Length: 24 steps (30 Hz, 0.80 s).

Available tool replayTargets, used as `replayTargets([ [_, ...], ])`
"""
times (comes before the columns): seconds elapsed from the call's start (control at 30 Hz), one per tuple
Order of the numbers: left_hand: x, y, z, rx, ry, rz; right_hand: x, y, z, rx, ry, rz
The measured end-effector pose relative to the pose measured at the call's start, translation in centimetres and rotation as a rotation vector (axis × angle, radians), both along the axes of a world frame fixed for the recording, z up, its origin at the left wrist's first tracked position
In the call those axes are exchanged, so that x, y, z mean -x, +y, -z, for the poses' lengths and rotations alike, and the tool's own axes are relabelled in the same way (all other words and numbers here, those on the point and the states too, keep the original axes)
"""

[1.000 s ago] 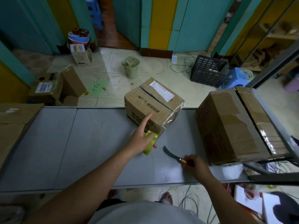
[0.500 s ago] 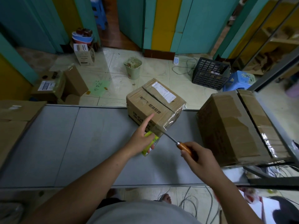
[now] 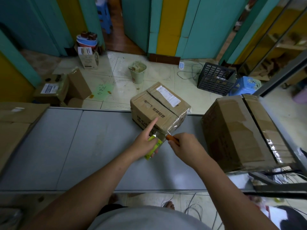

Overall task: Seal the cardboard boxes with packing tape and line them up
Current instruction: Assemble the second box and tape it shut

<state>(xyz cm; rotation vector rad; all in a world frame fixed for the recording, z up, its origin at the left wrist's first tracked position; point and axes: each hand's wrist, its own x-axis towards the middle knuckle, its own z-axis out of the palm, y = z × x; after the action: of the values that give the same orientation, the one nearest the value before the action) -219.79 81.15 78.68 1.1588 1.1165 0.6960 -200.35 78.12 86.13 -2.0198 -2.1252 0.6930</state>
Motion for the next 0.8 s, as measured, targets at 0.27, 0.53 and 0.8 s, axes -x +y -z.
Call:
replayTargets([
  [0.27,0.9,0.1,-1.0,-0.030,0.006,0.062,-2.1,-1.8,-0.1,0.004,0.077,-0.013],
  [0.53,1.5,0.3,-0.5,-0.020,-0.051,0.123,-6.3,-7.7,3.3,-0.061,0.301,0.077],
  [0.8,2.2,0.7,-1.0,-0.032,-0.040,0.194,-9.4,-10.0,8.3,-0.013,0.268,0.170],
])
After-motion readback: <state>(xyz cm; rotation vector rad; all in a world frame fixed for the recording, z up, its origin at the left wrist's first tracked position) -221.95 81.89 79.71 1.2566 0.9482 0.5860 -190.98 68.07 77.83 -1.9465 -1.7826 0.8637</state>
